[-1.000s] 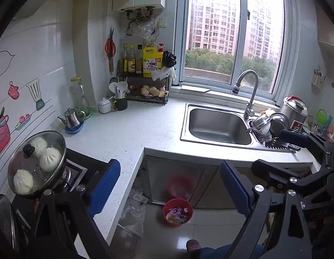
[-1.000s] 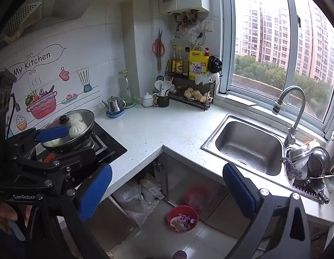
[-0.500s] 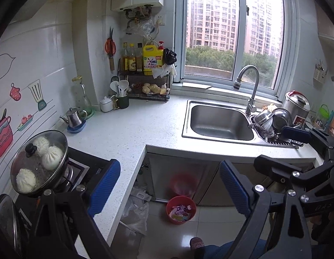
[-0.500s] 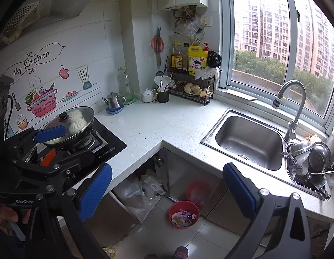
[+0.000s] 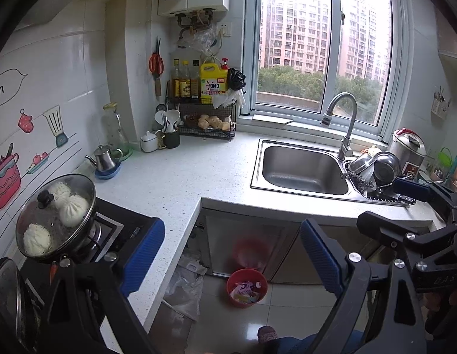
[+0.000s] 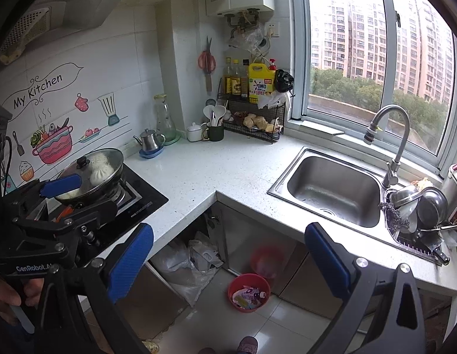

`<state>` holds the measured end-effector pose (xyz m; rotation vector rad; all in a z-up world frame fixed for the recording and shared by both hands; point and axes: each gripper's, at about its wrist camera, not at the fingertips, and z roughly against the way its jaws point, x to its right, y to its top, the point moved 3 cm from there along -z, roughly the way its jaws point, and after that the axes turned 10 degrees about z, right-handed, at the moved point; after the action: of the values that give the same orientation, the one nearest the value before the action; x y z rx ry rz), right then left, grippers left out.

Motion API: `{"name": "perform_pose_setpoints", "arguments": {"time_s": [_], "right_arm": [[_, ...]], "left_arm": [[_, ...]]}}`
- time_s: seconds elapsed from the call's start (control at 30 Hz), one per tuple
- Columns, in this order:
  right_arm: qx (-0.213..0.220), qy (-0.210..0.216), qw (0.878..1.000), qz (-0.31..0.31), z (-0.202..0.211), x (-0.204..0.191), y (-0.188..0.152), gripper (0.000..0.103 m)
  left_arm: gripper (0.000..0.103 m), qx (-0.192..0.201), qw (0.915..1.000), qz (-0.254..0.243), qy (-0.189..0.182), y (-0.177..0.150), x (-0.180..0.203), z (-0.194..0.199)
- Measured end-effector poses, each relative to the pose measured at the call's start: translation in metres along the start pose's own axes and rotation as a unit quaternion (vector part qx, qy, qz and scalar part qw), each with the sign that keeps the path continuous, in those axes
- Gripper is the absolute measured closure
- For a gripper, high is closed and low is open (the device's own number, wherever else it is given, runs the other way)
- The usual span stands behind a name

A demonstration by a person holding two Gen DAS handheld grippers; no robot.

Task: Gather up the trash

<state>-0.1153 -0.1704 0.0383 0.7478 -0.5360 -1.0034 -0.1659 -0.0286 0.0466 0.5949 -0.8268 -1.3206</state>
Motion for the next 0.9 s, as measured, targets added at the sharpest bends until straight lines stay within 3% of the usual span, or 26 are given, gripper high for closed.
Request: {"name": "perform_pose_setpoints", "arguments": {"time_s": [0.2,0.47,0.9], "right_arm": [[0.001,-0.004,1.000,-0.001,0.0004,-0.0012,-0.0001,0.001],[0.000,-0.008,1.000,-0.007,-0.0016,-0.0026,-0.0028,0.001],[-0.013,-0.005,1.000,-0.004,-0.0067,-0.0044,-0.0059,0.001]], "left_arm": [[0.011,0.002,1.0000,-0.001,-0.001,-0.0010,-0.0002,0.0010],[0.011,0.010,0.9988,-0.014,0.047,-0.0066,-0.0043,-0.0038],[0.011,-0.003,0.9992,-0.017,0.035,-0.0081,-0.0033,-0.0067]]}}
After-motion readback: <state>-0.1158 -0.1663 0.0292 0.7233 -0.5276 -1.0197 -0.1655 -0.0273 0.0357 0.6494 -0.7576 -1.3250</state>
